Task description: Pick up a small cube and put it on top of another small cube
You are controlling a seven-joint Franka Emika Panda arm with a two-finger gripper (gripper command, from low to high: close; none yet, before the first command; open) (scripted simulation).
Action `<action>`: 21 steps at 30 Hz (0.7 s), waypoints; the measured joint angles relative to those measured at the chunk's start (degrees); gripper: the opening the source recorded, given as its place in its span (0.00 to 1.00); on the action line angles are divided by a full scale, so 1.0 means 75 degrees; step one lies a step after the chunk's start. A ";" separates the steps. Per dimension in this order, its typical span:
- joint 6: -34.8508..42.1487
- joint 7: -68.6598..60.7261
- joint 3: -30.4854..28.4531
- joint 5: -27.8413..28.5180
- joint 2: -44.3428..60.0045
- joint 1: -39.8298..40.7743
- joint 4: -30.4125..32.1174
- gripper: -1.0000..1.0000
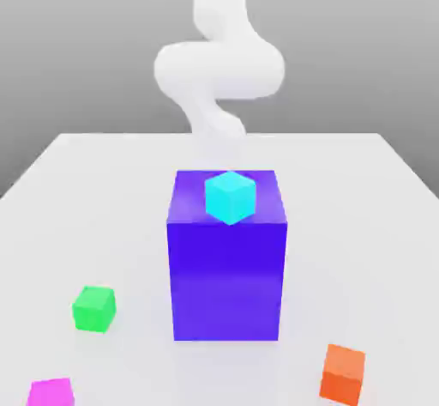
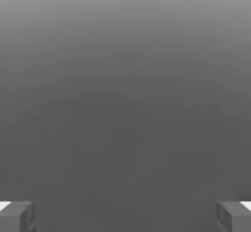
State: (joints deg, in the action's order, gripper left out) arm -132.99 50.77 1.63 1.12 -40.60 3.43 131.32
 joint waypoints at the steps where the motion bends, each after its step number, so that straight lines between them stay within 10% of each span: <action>1: -0.0071 0.0297 0.0083 0.0081 0.0301 0.0183 -0.0026 0.50; 21: -0.1387 0.5554 0.0276 0.1275 0.5848 0.2348 -0.0502 0.50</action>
State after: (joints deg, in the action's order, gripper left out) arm -143.39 92.42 3.70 10.68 3.25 21.04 127.56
